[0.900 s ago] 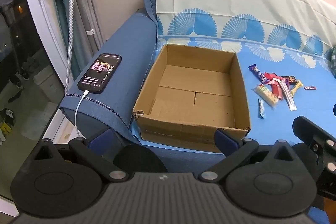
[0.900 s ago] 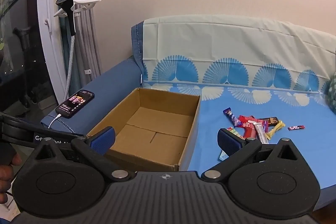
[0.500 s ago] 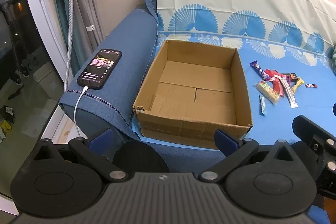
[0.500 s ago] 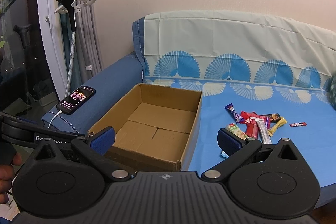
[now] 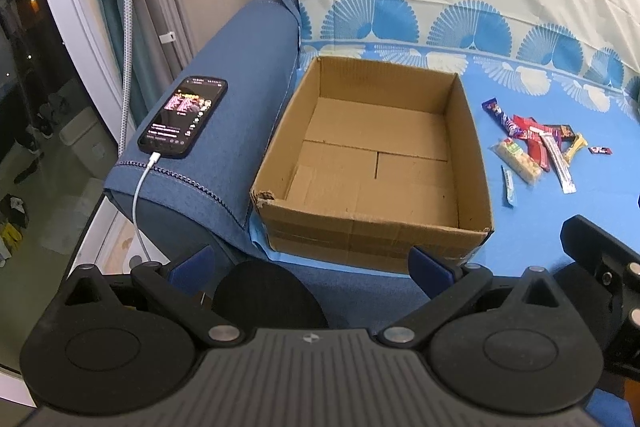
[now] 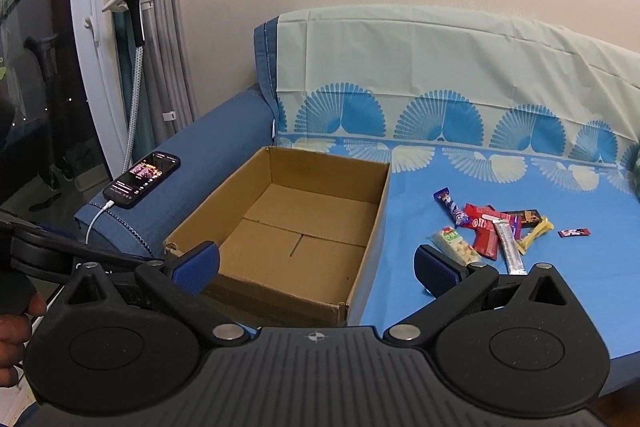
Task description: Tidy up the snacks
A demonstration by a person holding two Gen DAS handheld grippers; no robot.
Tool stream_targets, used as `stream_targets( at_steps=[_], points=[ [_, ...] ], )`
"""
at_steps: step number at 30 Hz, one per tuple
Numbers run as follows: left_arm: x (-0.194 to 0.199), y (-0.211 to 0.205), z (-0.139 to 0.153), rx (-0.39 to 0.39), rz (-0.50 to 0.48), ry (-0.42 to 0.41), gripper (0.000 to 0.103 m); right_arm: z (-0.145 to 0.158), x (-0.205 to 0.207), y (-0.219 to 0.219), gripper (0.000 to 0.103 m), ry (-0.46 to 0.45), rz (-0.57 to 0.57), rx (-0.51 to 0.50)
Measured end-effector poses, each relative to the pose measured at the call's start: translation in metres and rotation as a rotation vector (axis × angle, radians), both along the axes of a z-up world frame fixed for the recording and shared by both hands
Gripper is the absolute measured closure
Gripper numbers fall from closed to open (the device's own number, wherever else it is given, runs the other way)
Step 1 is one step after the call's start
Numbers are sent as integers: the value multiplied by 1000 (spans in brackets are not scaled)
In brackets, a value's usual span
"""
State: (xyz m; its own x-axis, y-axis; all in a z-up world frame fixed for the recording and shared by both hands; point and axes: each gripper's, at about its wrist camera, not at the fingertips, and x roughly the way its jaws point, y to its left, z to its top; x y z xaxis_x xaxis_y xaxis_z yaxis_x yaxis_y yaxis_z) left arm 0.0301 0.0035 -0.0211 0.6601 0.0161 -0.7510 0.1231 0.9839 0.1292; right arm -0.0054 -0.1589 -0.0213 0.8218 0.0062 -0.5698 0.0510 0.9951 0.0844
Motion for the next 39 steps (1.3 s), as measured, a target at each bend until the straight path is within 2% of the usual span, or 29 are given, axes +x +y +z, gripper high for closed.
stream_targets(
  at_steps=[8, 23, 39],
  points=[
    [8, -1, -10, 9, 2, 52, 0, -7, 9, -2, 0, 29, 4, 7],
    [17, -9, -19, 32, -6, 85, 0, -18, 17, -8, 0, 58, 0, 33],
    [31, -38, -29, 68, -31, 132, 0, -35, 24, -34, 0, 75, -32, 125]
  ],
)
